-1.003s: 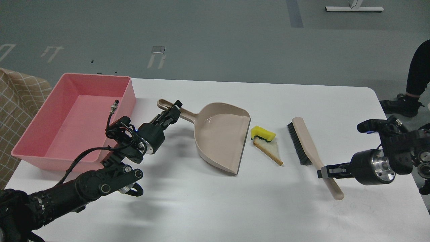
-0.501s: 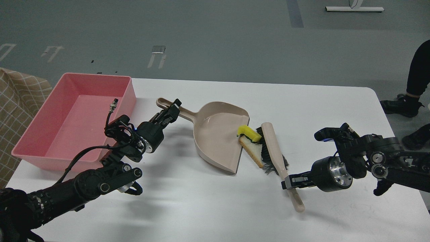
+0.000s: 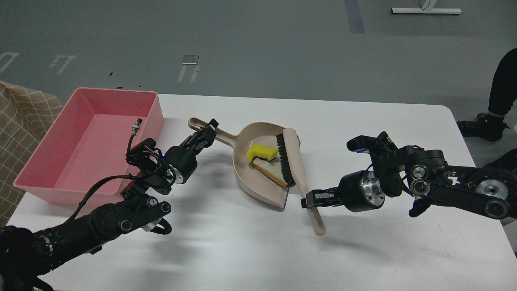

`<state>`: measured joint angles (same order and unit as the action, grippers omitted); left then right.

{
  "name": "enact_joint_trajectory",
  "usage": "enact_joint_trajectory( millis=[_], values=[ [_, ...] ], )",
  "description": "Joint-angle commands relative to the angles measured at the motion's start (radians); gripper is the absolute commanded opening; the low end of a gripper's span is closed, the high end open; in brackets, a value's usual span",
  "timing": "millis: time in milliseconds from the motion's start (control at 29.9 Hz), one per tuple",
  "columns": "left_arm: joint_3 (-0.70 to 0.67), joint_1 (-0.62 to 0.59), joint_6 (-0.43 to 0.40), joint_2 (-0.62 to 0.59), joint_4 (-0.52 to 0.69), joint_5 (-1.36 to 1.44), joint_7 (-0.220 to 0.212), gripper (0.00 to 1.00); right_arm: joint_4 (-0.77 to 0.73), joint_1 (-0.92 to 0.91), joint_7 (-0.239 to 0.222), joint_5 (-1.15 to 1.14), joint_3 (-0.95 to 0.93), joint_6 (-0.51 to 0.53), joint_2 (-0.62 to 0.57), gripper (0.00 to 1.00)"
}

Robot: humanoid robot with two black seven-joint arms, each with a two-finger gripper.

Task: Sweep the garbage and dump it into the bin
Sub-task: 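Sweep the brush across the dustpan toward the left gripper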

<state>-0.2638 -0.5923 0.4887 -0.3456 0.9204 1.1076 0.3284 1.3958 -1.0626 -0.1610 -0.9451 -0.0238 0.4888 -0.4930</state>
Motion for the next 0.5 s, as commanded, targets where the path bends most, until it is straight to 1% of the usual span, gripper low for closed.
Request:
enact_joint_trajectory(
  millis=[0, 234, 468],
  values=[
    [0.0, 0.0, 0.0, -0.001, 0.0, 0.002, 0.0, 0.0, -0.015, 0.009, 0.0, 0.025, -0.048, 0.0, 0.028, 0.0],
    [0.0, 0.0, 0.0, 0.0, 0.0, 0.002, 0.001, 0.0, -0.011, 0.019, 0.0, 0.069, -0.113, 0.0, 0.034, 0.0],
    [0.0, 0.0, 0.0, 0.002, 0.0, 0.002, 0.001, 0.0, -0.003, 0.021, 0.0, 0.085, -0.217, 0.0, 0.031, 0.0]
  ],
)
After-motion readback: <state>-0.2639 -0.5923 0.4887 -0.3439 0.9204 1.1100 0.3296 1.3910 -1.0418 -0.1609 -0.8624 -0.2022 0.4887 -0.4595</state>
